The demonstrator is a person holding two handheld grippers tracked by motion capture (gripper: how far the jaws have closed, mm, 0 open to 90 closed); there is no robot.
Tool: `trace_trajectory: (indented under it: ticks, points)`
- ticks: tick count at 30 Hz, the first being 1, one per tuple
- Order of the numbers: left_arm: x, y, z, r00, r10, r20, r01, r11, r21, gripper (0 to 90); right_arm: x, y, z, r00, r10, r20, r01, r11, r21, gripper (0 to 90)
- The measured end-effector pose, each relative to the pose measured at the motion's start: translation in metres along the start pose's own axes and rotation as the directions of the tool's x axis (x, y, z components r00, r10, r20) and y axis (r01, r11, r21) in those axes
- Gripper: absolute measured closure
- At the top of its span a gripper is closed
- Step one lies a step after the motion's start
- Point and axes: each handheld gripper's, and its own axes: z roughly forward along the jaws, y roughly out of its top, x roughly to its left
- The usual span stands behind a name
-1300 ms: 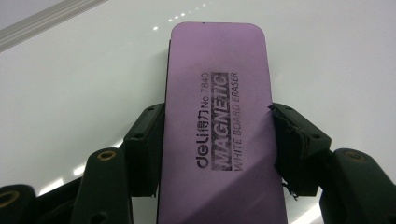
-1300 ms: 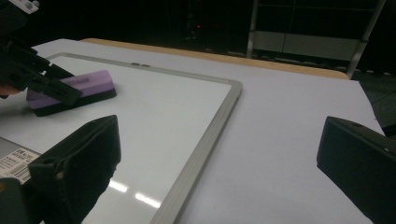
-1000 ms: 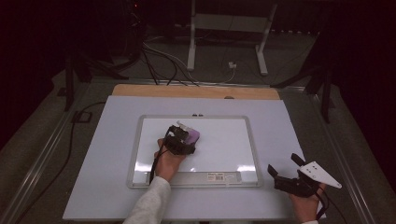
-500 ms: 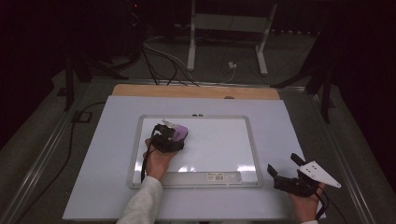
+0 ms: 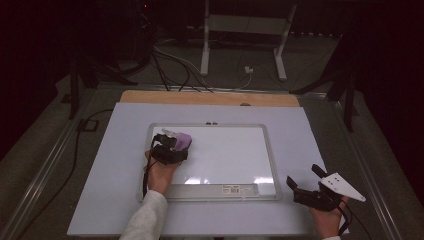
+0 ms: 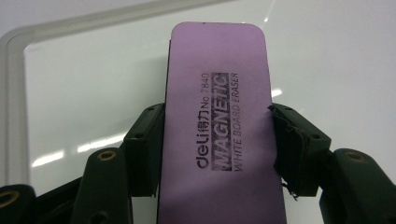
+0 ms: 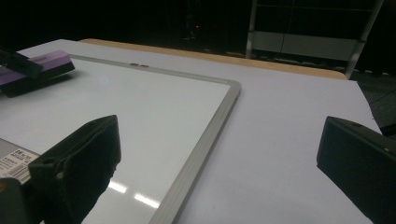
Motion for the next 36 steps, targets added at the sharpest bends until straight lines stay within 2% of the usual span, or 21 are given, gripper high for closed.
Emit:
trace_trajectory:
  ticks: [9, 18, 19, 21, 22, 23, 25, 26, 27, 29, 31, 36]
  points:
    - [0.006, -0.023, -0.012, 0.9996, -0.009, -0.027, 0.009, 1.0000, -0.005, 41.9, 0.001, 0.000, 0.000, 1.0000, -0.003, -0.002, 0.003, 1.000, 0.000, 0.2]
    - [0.013, -0.038, -0.018, 0.9984, -0.012, -0.056, 0.011, 0.9999, -0.007, 41.5, 0.001, 0.000, 0.001, 1.0000, -0.002, -0.005, 0.002, 1.000, 0.003, 0.2]
    - [0.014, -0.038, -0.019, 0.9979, -0.018, -0.062, 0.016, 0.9996, -0.024, 40.8, 0.001, 0.000, 0.001, 1.0000, -0.002, -0.006, 0.002, 1.000, 0.004, 0.2]
    - [0.015, -0.039, -0.025, 0.9977, -0.009, -0.067, 0.004, 0.9974, -0.072, 33.4, 0.002, 0.000, 0.001, 1.0000, -0.002, -0.006, 0.002, 1.000, 0.004, 0.2]
    - [0.014, -0.039, -0.028, 0.9980, 0.005, -0.063, -0.011, 0.9948, -0.101, 31.9, 0.002, 0.000, 0.001, 1.0000, -0.003, -0.006, 0.003, 1.000, 0.003, 0.2]
    - [0.012, -0.039, -0.032, 0.9976, 0.036, -0.059, -0.043, 0.9908, -0.128, 31.5, 0.002, 0.000, 0.001, 1.0000, -0.003, -0.006, 0.003, 1.000, 0.004, 0.2]
    - [0.007, -0.037, -0.037, 0.9919, 0.109, -0.066, -0.118, 0.9809, -0.155, 31.4, 0.001, 0.000, 0.001, 1.0000, 0.000, -0.004, 0.000, 1.000, 0.004, 0.2]
    - [0.005, -0.037, -0.038, 0.9885, 0.142, -0.051, -0.149, 0.9754, -0.163, 32.2, 0.001, 0.000, 0.001, 1.0000, 0.001, -0.004, -0.001, 1.000, 0.003, 0.2]
    - [0.003, -0.036, -0.039, 0.9837, 0.175, -0.039, -0.179, 0.9707, -0.160, 35.4, 0.001, 0.000, 0.001, 1.0000, -0.001, -0.004, 0.001, 1.000, 0.003, 0.2]
    - [0.000, -0.035, -0.035, 0.9773, 0.209, -0.035, -0.212, 0.9693, -0.125, 36.7, 0.001, 0.000, 0.001, 1.0000, -0.002, -0.004, 0.002, 1.000, 0.002, 0.2]
    - [0.001, -0.036, -0.029, 0.9789, 0.204, -0.019, -0.205, 0.9755, -0.081, 35.6, 0.001, 0.000, 0.000, 1.0000, 0.000, -0.003, 0.000, 1.000, 0.001, 0.2]
    - [0.005, -0.035, -0.026, 0.9840, 0.177, -0.024, -0.178, 0.9804, -0.084, 34.8, 0.000, 0.000, 0.000, 1.0000, 0.000, -0.002, 0.000, 1.000, -0.001, 0.2]
